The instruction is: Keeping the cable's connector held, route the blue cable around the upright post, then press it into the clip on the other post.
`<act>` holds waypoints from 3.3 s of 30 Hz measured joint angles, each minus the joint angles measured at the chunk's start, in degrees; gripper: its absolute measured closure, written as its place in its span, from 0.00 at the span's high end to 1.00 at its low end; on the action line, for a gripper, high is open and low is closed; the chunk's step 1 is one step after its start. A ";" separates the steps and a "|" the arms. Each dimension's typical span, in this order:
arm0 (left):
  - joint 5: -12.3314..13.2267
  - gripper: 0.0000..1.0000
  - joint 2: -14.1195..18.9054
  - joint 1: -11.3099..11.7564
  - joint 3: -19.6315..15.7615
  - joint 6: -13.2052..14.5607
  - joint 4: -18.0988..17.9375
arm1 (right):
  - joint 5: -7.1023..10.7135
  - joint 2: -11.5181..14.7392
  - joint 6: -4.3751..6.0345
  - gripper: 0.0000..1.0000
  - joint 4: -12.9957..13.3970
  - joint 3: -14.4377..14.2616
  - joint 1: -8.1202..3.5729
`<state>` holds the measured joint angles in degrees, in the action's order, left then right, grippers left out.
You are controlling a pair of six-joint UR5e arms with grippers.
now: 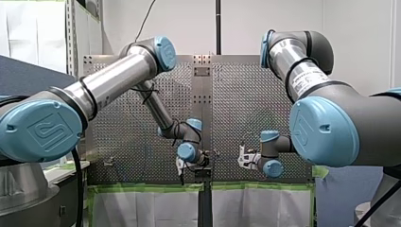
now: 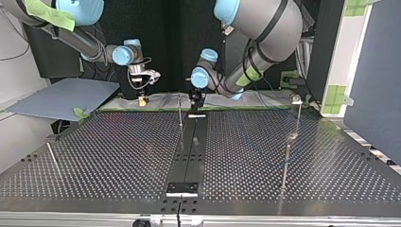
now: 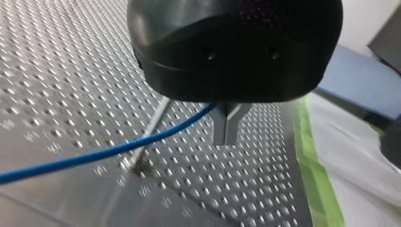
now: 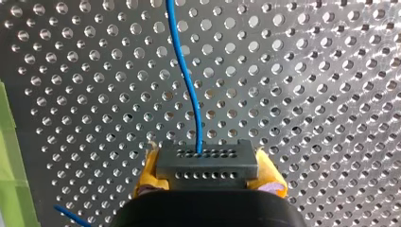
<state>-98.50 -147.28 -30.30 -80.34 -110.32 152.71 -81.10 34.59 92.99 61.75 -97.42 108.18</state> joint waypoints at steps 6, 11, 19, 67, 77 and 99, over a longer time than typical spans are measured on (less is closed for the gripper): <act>1.51 0.00 -0.87 1.03 2.49 0.37 1.06 | 0.13 -0.02 0.00 0.00 0.11 0.14 -0.02; 3.31 0.00 -0.91 1.55 2.96 -0.09 0.52 | 0.14 -0.06 0.10 0.00 0.25 0.63 -0.20; 4.97 0.00 -0.93 2.09 3.01 -1.47 -0.15 | 0.16 -0.09 0.27 0.00 -0.11 2.23 -0.38; 6.62 0.98 -0.91 3.04 4.37 -0.38 -0.02 | 0.91 -0.31 1.15 0.00 0.07 4.11 -2.77; 3.68 0.98 -0.41 3.00 4.35 4.90 2.85 | 0.91 -0.30 1.16 0.00 -0.79 4.11 -2.76; 2.84 0.98 3.20 -0.02 1.39 14.19 7.04 | 0.94 -0.33 1.03 0.00 -1.45 4.11 -2.91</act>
<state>-95.66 -144.08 -30.31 -78.96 -96.13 159.75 -80.17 34.26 94.02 60.30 -93.30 105.27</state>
